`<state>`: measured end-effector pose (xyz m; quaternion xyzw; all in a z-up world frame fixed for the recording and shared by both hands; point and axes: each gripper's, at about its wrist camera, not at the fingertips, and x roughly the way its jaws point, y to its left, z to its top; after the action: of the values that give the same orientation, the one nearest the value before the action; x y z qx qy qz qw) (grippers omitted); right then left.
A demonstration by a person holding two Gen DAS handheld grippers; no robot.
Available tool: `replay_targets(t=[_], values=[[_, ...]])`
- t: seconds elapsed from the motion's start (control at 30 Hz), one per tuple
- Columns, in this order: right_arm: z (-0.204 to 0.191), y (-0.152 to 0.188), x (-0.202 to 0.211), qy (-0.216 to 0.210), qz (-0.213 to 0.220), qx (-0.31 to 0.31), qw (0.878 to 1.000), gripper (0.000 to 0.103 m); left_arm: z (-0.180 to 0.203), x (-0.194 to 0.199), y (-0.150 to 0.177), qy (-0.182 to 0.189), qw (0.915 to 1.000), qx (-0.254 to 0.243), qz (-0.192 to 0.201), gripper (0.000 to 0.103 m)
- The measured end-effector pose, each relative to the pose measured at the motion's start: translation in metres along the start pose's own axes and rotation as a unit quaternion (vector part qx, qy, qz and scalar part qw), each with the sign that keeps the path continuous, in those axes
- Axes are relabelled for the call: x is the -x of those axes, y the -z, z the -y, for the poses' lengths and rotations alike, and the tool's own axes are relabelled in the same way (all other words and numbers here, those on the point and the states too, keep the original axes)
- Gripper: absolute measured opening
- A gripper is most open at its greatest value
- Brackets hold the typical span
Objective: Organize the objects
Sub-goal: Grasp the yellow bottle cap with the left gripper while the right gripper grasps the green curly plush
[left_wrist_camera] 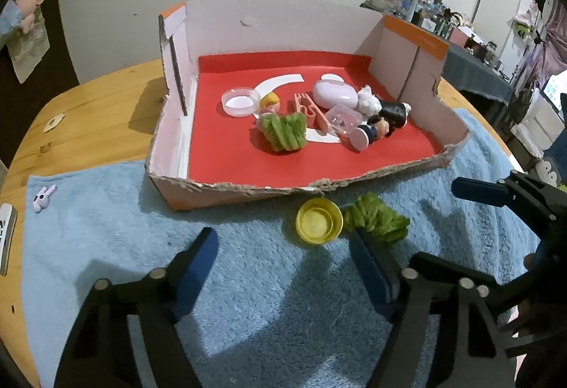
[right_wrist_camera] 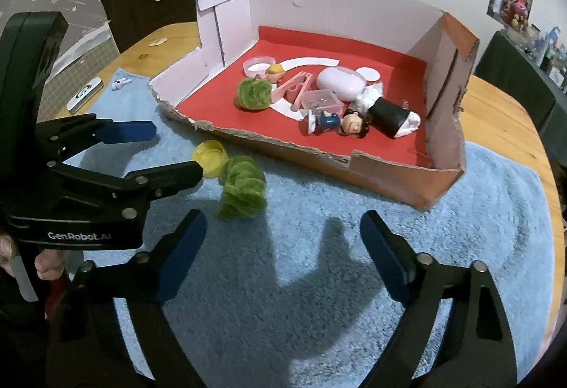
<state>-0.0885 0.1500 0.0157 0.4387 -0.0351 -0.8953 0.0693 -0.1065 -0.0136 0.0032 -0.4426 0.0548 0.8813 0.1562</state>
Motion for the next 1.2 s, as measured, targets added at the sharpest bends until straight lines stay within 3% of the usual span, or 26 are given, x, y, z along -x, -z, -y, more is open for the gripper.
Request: replay_targets(t=[0.23,0.53,0.7,0.77,0.8,1.1,1.2], values=[[-0.004,-0.002,-0.011,-0.006,-0.006,0.006,1.0,0.07,0.004,-0.003,0.001,0.01,0.9999,-0.012,-0.003,0.061],[-0.007,-0.009,-0.023,-0.019,-0.009,0.014,1.0,0.065,-0.003,-0.005,0.002,0.007,0.9998,-0.014,-0.008,0.058],[-0.007,-0.01,-0.032,-0.036,-0.015,0.012,0.999,0.049,-0.003,-0.008,0.002,0.007,0.9998,-0.015,-0.012,0.057],[-0.006,-0.009,-0.031,-0.047,-0.017,0.009,0.999,0.034,-0.001,-0.008,0.001,0.018,0.9996,-0.017,-0.012,0.057],[-0.004,-0.008,-0.029,-0.051,-0.016,0.005,0.999,0.032,0.0,-0.008,0.001,0.018,0.9996,-0.02,-0.011,0.057],[0.014,-0.006,-0.015,-0.041,-0.012,-0.019,0.999,0.03,0.013,-0.021,-0.003,0.018,0.9992,-0.033,-0.015,0.057],[0.014,-0.006,-0.017,-0.047,-0.016,-0.02,0.999,0.03,0.012,-0.021,-0.005,0.015,0.9994,-0.028,-0.012,0.044]])
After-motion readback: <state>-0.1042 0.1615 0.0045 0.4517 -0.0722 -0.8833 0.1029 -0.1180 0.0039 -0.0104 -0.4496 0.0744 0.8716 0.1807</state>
